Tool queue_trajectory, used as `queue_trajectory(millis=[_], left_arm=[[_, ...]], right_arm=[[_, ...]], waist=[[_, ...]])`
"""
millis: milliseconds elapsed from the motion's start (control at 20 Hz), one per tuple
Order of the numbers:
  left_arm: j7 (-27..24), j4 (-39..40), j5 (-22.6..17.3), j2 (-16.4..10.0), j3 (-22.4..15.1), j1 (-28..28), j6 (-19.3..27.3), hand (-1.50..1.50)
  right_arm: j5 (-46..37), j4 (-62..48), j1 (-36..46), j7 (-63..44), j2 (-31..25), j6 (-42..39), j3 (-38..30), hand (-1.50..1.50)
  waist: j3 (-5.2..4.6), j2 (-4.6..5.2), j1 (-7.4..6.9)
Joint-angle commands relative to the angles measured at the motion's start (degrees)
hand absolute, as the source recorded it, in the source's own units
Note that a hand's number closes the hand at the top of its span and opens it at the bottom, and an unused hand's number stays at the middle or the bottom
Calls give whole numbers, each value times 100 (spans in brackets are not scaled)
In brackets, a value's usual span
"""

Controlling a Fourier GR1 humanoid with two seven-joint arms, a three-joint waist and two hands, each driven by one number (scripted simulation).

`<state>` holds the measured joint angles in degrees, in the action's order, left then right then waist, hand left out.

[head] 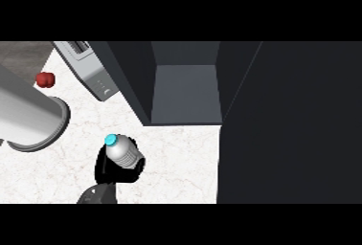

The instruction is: Pick up the bottled water, place it into the cabinet and close the cabinet

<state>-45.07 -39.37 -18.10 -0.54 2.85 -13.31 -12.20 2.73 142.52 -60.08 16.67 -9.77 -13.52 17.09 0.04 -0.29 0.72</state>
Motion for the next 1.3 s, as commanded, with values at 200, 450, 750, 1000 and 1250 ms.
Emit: queue_trajectory(millis=[200, 450, 750, 1000, 1250], left_arm=[[685, -1345, -951, 53, -1643, 249, 1183, 150], [1077, -1894, -877, 54, -2192, -337, 2404, 150], [1987, -1802, -803, 54, -2193, -1597, 3230, 150], [2339, -1786, -952, 54, -2674, -2114, 4070, 150], [2667, -860, -912, 54, -2557, -2999, 4426, 150]], right_arm=[[-252, 613, -35, -510, 171, 277, 529, -150], [427, 522, 203, -530, 7, 156, -30, -150], [670, 505, 396, -595, -41, 122, -323, -150], [516, 506, 168, -355, 12, 65, -295, -150], [753, 187, 316, -216, -2, -75, -578, -150]], waist=[[-7, -2, -27], [-3, 16, -9], [-4, 51, 37], [-5, 34, 74], [-2, 50, 111]])
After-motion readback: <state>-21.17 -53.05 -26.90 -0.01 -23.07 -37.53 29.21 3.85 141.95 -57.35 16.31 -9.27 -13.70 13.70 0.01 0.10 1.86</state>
